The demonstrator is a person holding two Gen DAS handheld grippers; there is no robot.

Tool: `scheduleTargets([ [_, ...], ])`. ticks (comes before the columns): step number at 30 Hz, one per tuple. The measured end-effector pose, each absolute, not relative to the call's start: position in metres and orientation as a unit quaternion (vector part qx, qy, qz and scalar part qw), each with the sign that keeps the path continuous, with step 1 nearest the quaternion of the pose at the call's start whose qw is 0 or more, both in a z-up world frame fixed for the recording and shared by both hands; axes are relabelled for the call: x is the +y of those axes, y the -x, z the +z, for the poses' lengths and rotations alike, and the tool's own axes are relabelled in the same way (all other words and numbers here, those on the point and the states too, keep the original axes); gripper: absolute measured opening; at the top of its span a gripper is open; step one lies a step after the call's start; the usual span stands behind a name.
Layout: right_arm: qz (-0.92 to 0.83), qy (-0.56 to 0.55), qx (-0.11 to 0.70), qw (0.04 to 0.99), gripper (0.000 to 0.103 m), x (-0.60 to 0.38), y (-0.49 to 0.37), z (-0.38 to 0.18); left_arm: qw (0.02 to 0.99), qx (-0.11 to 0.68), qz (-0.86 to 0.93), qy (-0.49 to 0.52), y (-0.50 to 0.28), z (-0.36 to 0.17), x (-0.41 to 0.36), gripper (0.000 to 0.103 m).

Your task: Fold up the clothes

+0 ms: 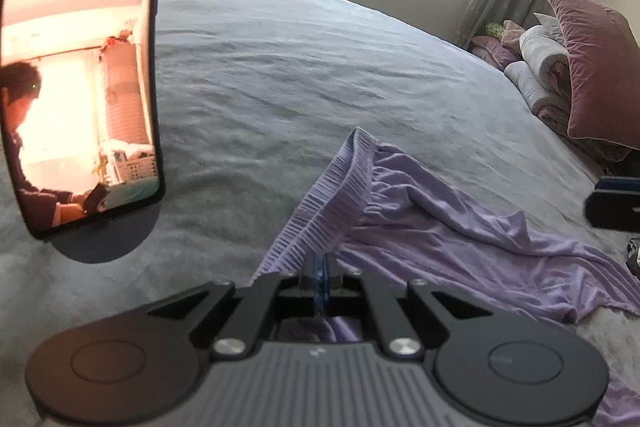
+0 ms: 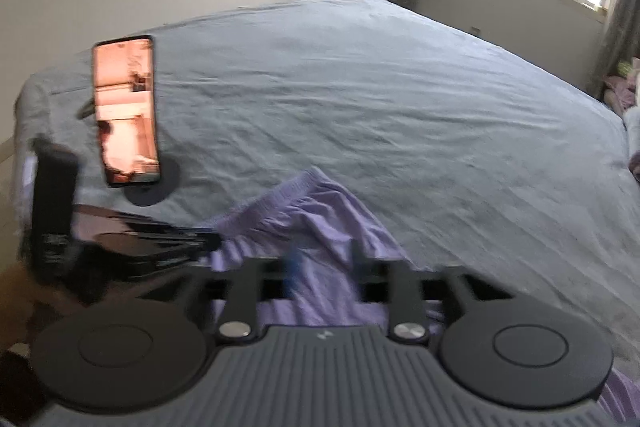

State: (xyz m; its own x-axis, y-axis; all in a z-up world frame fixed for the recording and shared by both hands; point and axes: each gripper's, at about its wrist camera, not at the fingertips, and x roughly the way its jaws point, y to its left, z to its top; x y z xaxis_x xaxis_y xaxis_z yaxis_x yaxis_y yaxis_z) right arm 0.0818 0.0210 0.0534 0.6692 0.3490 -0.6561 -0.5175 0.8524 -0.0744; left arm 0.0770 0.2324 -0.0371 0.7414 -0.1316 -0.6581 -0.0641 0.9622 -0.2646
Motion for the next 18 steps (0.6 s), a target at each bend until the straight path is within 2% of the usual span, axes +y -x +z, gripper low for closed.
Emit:
scheduleTargets([
  [13,0.203,0.078,0.386,0.897,0.050,0.015,-0.166,-0.005,0.929,0.321,-0.076,0.170,-0.078,-0.028,0.231,0.004],
  [15,0.206,0.071,0.394,0.893,0.056,0.020,-0.181,-0.014,0.927,0.325,-0.089,0.164,-0.081,-0.031,0.229,0.004],
  [18,0.208,0.066,0.395,0.892,0.059,0.026,-0.198,-0.023,0.924,0.338,-0.095,0.151,-0.085,-0.037,0.226,0.004],
])
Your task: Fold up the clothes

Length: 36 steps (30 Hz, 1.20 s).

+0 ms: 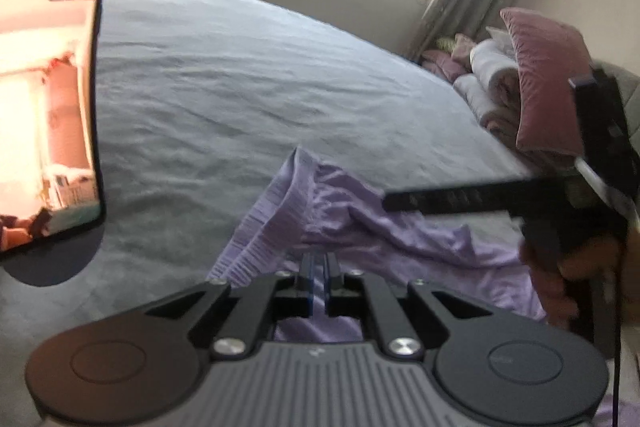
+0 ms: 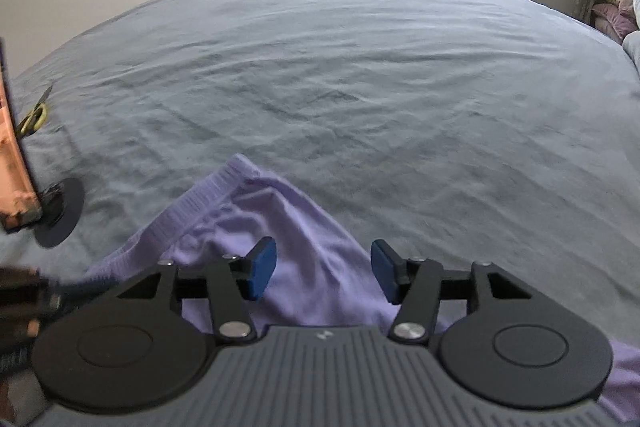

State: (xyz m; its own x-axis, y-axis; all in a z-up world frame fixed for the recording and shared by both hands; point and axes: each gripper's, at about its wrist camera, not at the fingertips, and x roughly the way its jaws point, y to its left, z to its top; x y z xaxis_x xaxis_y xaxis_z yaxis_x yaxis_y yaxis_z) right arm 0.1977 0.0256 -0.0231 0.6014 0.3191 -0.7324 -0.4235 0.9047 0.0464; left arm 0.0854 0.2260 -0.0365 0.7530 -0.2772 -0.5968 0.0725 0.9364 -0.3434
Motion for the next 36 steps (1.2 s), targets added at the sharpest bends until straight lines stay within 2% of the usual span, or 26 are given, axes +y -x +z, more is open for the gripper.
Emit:
scheduleTargets([
  [4,0.212,0.064,0.403,0.888,0.061,0.031,-0.216,-0.035,0.919,0.355,-0.089,0.146,-0.090,-0.043,0.226,0.004],
  [6,0.214,0.065,0.410,0.884,0.067,0.033,-0.224,-0.042,0.917,0.360,-0.087,0.145,-0.092,-0.045,0.227,0.004],
  [8,0.214,0.062,0.411,0.884,0.068,0.034,-0.227,-0.046,0.917,0.363,-0.084,0.143,-0.093,-0.046,0.226,0.004],
  [9,0.211,0.062,0.411,0.884,0.065,0.035,-0.227,-0.046,0.916,0.365,-0.082,0.142,-0.093,-0.046,0.226,0.004],
  [10,0.212,0.064,0.410,0.885,0.060,0.036,-0.226,-0.046,0.916,0.367,-0.080,0.142,-0.094,-0.046,0.226,0.004],
  [11,0.219,0.068,0.409,0.883,0.041,0.039,-0.224,-0.045,0.915,0.368,-0.079,0.144,-0.095,-0.047,0.227,0.004],
  [12,0.229,0.072,0.409,0.880,0.017,0.041,-0.222,-0.043,0.914,0.369,-0.078,0.147,-0.095,-0.048,0.227,0.003],
  [13,0.236,0.074,0.412,0.877,0.005,0.043,-0.221,-0.041,0.914,0.369,-0.077,0.148,-0.096,-0.049,0.228,0.003],
  [18,0.236,0.092,0.405,0.879,0.005,0.051,-0.205,-0.021,0.916,0.367,-0.077,0.143,-0.097,-0.051,0.229,0.003],
  [28,0.259,0.073,0.349,0.898,0.005,0.041,-0.133,0.058,0.910,0.374,-0.069,0.167,-0.099,-0.050,0.233,0.003],
  [36,0.282,0.082,0.337,0.895,0.005,0.058,-0.050,0.076,0.888,0.391,-0.075,0.231,-0.088,-0.049,0.254,0.003],
])
